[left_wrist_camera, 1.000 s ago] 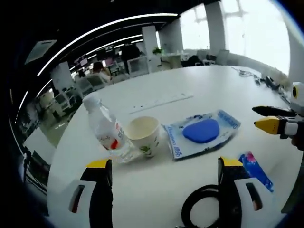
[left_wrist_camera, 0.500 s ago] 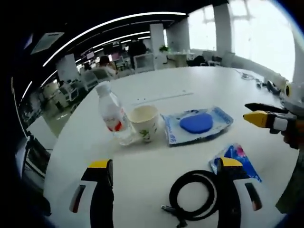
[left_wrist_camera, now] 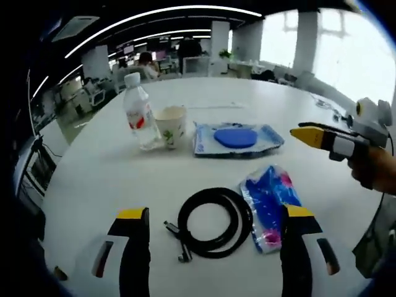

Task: Arrange the tabletop items into an orderly group along one side of the table until the central work area is clear of visible clutter.

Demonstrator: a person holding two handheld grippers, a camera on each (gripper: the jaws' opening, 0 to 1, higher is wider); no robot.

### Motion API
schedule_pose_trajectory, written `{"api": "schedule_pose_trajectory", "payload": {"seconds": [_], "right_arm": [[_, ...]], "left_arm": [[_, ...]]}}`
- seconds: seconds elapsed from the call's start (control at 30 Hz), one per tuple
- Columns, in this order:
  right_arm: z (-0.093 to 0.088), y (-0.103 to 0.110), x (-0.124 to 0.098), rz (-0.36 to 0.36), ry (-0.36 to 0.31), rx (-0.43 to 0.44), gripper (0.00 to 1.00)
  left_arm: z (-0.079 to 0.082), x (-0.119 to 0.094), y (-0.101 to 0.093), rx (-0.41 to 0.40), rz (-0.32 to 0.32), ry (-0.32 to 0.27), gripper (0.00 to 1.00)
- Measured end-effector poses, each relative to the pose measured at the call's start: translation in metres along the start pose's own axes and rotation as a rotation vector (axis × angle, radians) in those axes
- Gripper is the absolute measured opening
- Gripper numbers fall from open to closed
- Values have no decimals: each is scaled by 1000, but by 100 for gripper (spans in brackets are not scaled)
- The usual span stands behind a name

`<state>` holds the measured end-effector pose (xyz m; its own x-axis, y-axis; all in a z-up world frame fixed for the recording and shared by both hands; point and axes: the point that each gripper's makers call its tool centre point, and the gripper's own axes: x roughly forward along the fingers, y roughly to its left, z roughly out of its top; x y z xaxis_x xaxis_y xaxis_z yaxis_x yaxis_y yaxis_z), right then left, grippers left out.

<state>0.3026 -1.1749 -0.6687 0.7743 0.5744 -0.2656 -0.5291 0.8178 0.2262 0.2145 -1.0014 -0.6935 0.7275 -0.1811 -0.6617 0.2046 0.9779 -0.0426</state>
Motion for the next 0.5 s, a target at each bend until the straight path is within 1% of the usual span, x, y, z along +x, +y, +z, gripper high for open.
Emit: {"api": "schedule_pose_trajectory", "payload": {"seconds": [0.07, 0.17, 0.27, 0.3, 0.37, 0.43, 0.5], "right_arm": [[-1, 0, 1, 16, 4, -4, 63], [-1, 3, 4, 53, 10, -17, 63], [-2, 5, 5, 79, 22, -40, 63], [-3, 4, 6, 85, 26, -53, 62], [-3, 6, 5, 101, 30, -67, 60], [-5, 8, 3, 120, 35, -89, 60], [-8, 10, 2, 131, 49, -104, 60]], "left_arm": [[0, -4, 2, -39, 28, -14, 85], [-1, -9, 2, -70, 50, -22, 85], [-8, -14, -4, -114, 56, -25, 85], [-13, -16, -9, -138, 48, -19, 85], [-21, -18, -21, -153, 26, -10, 85], [-29, -20, -37, -151, -7, 16, 85], [-31, -20, -46, -147, -25, 20, 85]]}}
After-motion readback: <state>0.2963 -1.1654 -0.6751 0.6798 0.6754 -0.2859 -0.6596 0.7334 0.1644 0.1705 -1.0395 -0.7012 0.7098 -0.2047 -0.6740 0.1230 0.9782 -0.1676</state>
